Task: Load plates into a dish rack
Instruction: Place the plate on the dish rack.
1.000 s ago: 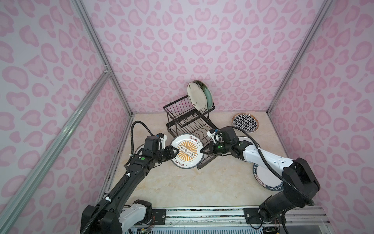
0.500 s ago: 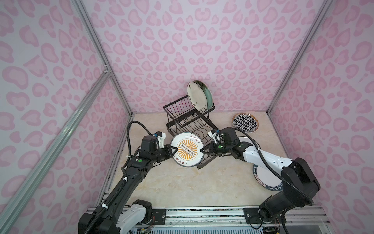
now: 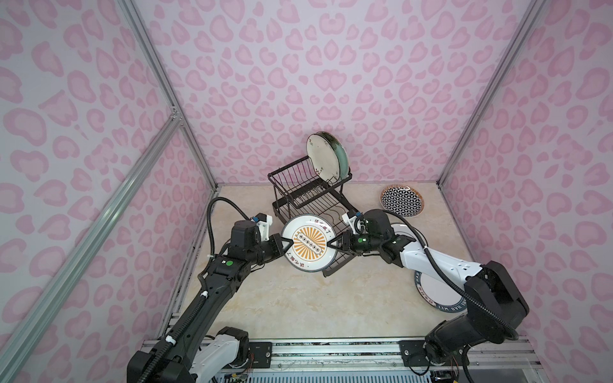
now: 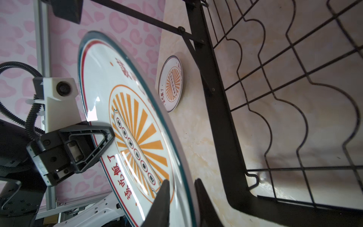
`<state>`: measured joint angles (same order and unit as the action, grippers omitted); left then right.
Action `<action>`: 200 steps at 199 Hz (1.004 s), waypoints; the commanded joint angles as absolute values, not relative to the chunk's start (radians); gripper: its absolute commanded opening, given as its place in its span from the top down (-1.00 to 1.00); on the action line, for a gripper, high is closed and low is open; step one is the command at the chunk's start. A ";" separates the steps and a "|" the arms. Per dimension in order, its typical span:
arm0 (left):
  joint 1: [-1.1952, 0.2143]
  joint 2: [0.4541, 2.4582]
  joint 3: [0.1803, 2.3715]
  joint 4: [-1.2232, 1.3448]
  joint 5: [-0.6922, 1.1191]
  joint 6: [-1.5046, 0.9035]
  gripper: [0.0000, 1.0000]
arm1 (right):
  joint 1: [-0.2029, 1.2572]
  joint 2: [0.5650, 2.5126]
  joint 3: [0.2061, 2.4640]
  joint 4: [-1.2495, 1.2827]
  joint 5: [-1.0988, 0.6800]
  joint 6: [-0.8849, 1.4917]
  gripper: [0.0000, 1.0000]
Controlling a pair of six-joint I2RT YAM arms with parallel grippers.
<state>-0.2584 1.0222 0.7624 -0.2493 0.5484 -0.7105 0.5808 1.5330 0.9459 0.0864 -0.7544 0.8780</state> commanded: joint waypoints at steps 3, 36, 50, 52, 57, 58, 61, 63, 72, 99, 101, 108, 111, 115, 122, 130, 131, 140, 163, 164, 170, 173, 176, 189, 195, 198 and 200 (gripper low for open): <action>-0.260 1.006 0.756 -0.191 0.623 -0.738 0.93 | 0.583 1.525 0.936 0.186 -0.776 0.901 0.48; -0.260 0.982 0.727 -0.141 0.643 -0.773 0.93 | 0.583 1.520 0.926 0.219 -0.782 0.931 0.39; -0.259 0.974 0.725 -0.136 0.638 -0.777 0.93 | 0.583 1.516 0.918 0.238 -0.782 0.947 0.36; -0.260 0.972 0.727 -0.136 0.636 -0.776 0.94 | 0.583 1.516 0.917 0.240 -0.781 0.949 0.36; -0.260 0.970 0.727 -0.137 0.631 -0.778 0.93 | 0.583 1.513 0.912 0.247 -0.780 0.957 0.36; -0.260 0.968 0.728 -0.137 0.629 -0.778 0.93 | 0.583 1.513 0.911 0.249 -0.780 0.959 0.36; -0.259 0.965 0.728 -0.139 0.624 -0.780 0.93 | 0.583 1.512 0.907 0.253 -0.781 0.963 0.36; -0.259 0.964 0.729 -0.141 0.620 -0.781 0.93 | 0.583 1.510 0.905 0.257 -0.780 0.965 0.36; -0.260 0.953 0.730 -0.141 0.601 -0.784 0.93 | 0.583 1.507 0.895 0.273 -0.781 0.978 0.36; -0.260 0.919 0.708 -0.099 0.561 -0.821 0.93 | 0.585 1.502 0.868 0.333 -0.793 1.024 0.36; -0.259 0.916 0.707 -0.094 0.561 -0.823 0.93 | 0.584 1.503 0.867 0.338 -0.794 1.027 0.35; -0.259 0.910 0.701 -0.086 0.558 -0.831 0.93 | 0.586 1.504 0.864 0.351 -0.796 1.036 0.36; -0.259 0.908 0.700 -0.087 0.556 -0.833 0.93 | 0.586 1.504 0.864 0.356 -0.797 1.038 0.36; -0.259 0.903 0.698 -0.087 0.550 -0.833 0.93 | 0.587 1.504 0.866 0.360 -0.798 1.043 0.36; -0.260 0.897 0.694 -0.087 0.537 -0.835 0.93 | 0.590 1.505 0.868 0.368 -0.799 1.048 0.36; -0.259 0.887 0.688 -0.084 0.526 -0.841 0.93 | 0.594 1.507 0.871 0.378 -0.798 1.056 0.38; -0.259 0.887 0.686 -0.083 0.524 -0.841 0.93 | 0.595 1.508 0.872 0.379 -0.798 1.057 0.37; -0.259 0.879 0.679 -0.073 0.514 -0.847 0.93 | 0.601 1.511 0.875 0.389 -0.798 1.066 0.39; -0.261 0.860 0.662 -0.059 0.490 -0.861 0.93 | 0.620 1.520 0.878 0.426 -0.797 1.094 0.42; -0.260 0.859 0.661 -0.057 0.489 -0.862 0.93 | 0.621 1.520 0.878 0.428 -0.797 1.095 0.42; -0.259 0.855 0.656 -0.051 0.488 -0.866 0.93 | 0.625 1.523 0.878 0.436 -0.798 1.101 0.43; -0.260 0.852 0.654 -0.050 0.487 -0.868 0.93 | 0.628 1.524 0.879 0.439 -0.795 1.103 0.43; -0.259 0.853 0.654 -0.049 0.485 -0.869 0.93 | 0.631 1.525 0.880 0.446 -0.796 1.106 0.43; -0.259 0.853 0.652 -0.048 0.482 -0.870 0.93 | 0.642 1.533 0.881 0.464 -0.796 1.119 0.44; -0.259 0.855 0.654 -0.050 0.482 -0.871 0.93 | 0.648 1.536 0.884 0.474 -0.795 1.125 0.45; -0.260 0.856 0.656 -0.050 0.481 -0.870 0.93 | 0.649 1.539 0.885 0.479 -0.796 1.129 0.45; -0.259 0.856 0.655 -0.050 0.481 -0.870 0.93 | 0.650 1.541 0.886 0.484 -0.796 1.132 0.45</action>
<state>-0.2600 0.8581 0.6540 -0.1265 0.4969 -0.8627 0.6346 1.5246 0.8787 0.4023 -0.7860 1.0904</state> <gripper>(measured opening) 0.101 0.278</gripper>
